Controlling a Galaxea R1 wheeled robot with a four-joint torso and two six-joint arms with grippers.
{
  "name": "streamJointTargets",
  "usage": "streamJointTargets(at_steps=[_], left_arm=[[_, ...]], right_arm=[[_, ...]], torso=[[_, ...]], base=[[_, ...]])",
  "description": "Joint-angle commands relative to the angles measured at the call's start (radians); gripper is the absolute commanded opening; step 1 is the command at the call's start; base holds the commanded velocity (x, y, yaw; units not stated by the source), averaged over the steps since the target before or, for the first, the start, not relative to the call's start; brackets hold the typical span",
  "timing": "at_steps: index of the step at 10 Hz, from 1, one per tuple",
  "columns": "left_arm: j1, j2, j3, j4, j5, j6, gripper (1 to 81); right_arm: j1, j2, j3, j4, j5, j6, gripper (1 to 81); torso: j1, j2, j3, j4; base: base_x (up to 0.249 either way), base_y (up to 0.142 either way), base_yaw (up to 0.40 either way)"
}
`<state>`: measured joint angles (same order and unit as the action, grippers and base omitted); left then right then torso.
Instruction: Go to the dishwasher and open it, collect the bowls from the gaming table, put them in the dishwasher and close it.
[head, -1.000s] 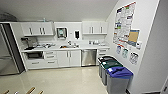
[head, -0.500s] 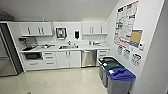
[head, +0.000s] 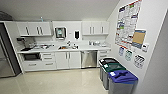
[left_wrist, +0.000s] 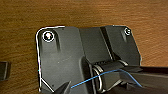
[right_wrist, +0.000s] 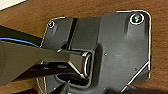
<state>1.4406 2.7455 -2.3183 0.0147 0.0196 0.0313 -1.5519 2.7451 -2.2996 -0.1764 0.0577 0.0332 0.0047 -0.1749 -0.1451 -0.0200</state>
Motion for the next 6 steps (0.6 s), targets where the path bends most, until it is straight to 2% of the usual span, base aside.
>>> streamJointTargets(at_steps=[1, 6], left_arm=[[-0.064, -0.016, 0.01, -0.002, 0.046, 0.01, 81.1], [-0.064, -0.016, 0.01, -0.002, 0.046, 0.01, 81.1]], right_arm=[[0.045, -0.02, 0.01, -0.009, -0.045, -0.006, 81.1], [0.051, -0.022, 0.01, -0.008, -0.047, -0.006, 81.1]], torso=[[0.0, 0.0, 0.0, 0.0], [0.0, 0.0, 0.0, 0.0]], base=[[0.144, 0.0, 0.0], [0.144, 0.0, 0.0]])
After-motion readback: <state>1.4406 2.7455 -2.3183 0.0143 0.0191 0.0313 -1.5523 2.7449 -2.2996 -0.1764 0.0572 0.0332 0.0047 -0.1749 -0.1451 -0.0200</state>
